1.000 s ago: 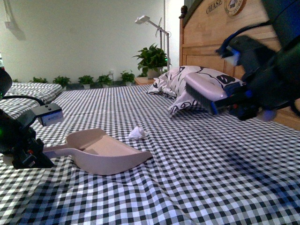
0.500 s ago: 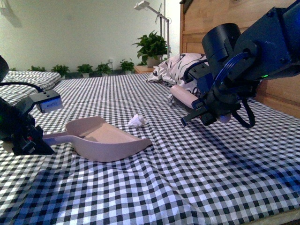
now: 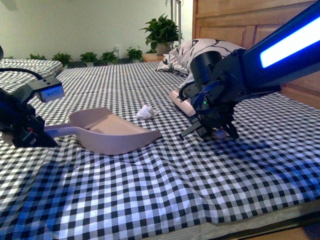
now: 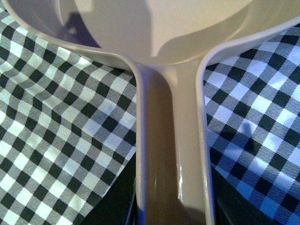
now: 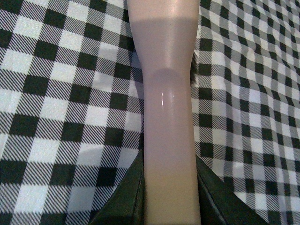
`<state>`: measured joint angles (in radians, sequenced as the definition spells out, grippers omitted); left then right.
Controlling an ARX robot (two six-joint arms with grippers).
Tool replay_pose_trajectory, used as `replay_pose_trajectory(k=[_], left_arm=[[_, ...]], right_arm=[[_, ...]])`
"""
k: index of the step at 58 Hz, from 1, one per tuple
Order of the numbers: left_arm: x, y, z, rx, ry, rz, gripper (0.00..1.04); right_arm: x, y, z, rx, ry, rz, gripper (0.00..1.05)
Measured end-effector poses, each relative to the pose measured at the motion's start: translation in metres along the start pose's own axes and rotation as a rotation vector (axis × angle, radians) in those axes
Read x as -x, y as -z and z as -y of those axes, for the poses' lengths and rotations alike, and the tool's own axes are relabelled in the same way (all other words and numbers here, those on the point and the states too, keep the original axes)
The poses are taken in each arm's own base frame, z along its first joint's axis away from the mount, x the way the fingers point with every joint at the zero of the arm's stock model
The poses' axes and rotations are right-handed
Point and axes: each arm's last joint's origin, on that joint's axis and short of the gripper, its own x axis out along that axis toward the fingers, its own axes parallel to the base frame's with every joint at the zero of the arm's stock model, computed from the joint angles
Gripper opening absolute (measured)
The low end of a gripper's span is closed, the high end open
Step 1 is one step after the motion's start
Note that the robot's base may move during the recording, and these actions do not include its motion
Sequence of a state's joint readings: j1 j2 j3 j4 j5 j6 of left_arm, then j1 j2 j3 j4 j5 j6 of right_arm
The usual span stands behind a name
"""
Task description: Clean up trash
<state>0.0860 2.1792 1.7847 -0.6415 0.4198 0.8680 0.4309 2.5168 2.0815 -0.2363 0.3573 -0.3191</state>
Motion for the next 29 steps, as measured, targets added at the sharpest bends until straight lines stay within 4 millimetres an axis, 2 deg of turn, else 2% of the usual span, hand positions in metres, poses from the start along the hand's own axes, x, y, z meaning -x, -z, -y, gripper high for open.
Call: replay_pose_trajectory(k=[15, 29], left_arm=[[0.000, 0.000, 0.000, 0.000, 0.000, 0.000, 0.26], [0.000, 0.000, 0.000, 0.000, -0.001, 0.000, 0.26]], right_arm=[[-0.011, -0.024, -0.012, 0.064, -0.024, -0.028, 0.21], [0.004, -0.033, -0.024, 0.125, -0.184, -0.005, 0.21]])
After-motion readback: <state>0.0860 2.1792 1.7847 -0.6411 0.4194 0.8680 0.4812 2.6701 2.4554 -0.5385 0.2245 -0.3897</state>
